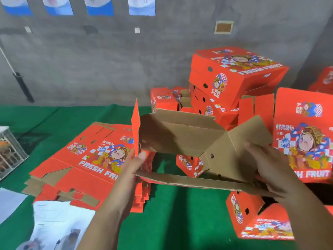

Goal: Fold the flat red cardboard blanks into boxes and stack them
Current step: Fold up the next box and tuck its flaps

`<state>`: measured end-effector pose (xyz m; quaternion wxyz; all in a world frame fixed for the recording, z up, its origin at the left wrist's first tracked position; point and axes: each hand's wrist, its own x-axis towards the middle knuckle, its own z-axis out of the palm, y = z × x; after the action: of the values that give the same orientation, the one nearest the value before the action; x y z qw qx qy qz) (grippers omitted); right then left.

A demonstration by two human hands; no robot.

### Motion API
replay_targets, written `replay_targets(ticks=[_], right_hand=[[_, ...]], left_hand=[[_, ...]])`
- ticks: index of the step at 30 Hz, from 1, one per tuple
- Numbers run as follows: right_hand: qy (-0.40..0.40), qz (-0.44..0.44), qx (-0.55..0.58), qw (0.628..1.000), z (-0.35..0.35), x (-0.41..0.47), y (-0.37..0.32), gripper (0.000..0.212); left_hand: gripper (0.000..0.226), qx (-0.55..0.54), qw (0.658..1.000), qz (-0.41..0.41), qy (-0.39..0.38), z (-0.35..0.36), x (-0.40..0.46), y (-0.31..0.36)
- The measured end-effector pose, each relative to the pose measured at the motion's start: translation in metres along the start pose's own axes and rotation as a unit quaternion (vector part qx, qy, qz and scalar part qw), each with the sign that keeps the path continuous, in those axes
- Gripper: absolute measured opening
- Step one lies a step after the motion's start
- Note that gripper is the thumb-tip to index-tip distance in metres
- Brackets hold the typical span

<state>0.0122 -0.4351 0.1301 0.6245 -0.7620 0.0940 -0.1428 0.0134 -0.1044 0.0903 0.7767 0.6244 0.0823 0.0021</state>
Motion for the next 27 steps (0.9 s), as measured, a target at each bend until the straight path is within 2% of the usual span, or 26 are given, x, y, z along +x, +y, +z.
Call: replay_targets(ticks=[1,2,4,6,7,9,12,15,18,20,23,25,26,27], right_hand=[[0.03,0.002,-0.006,1.0,-0.005,0.0,-0.001,0.026],[0.055,0.009,0.004,0.998,-0.009,0.001,0.001,0.026],[0.088,0.029,0.067,0.993,-0.014,0.004,0.004,0.029],[0.097,0.058,0.107,0.988,-0.015,0.005,0.013,0.027],[0.097,0.075,0.111,0.986,-0.013,0.004,0.016,0.022],[0.087,0.099,0.109,0.985,-0.008,0.002,0.027,0.015],[0.062,0.109,0.072,0.99,0.006,0.002,0.042,0.015],[0.03,0.08,0.023,0.996,0.022,-0.002,0.054,0.017],[0.045,0.074,0.046,0.995,0.036,-0.004,0.063,0.013],[0.079,0.111,0.079,0.988,0.044,-0.004,0.067,0.014],[0.073,0.169,0.144,0.972,0.055,-0.004,0.068,0.036],[0.103,0.087,0.036,0.99,0.065,-0.011,0.078,0.038],[0.153,0.018,-0.075,0.985,0.069,-0.017,0.085,0.046],[0.178,-0.06,-0.189,0.964,0.074,-0.024,0.093,0.056]], left_hand=[[0.111,0.008,1.0,0.001,-0.012,0.006,0.006,0.001],[0.102,0.02,1.0,0.014,-0.019,0.008,0.009,-0.005],[0.065,0.029,0.999,0.017,-0.029,0.006,0.011,-0.02],[0.027,0.011,1.0,0.008,0.008,0.005,0.015,-0.035],[0.022,0.019,0.999,0.009,0.036,0.006,0.017,-0.041],[0.033,0.046,0.996,0.014,0.078,0.008,0.018,-0.049],[0.04,0.081,0.978,0.082,0.176,0.009,0.022,-0.064],[0.032,0.146,0.947,0.145,0.246,0.014,0.033,-0.068],[0.03,0.198,0.922,0.2,0.265,0.019,0.04,-0.066],[0.037,0.228,0.914,0.213,0.26,0.021,0.044,-0.067],[0.036,0.275,0.899,0.235,0.247,0.022,0.052,-0.073],[0.04,0.313,0.883,0.257,0.235,0.019,0.055,-0.08],[0.043,0.324,0.877,0.267,0.233,0.017,0.057,-0.084],[0.044,0.328,0.874,0.27,0.234,0.015,0.058,-0.086]])
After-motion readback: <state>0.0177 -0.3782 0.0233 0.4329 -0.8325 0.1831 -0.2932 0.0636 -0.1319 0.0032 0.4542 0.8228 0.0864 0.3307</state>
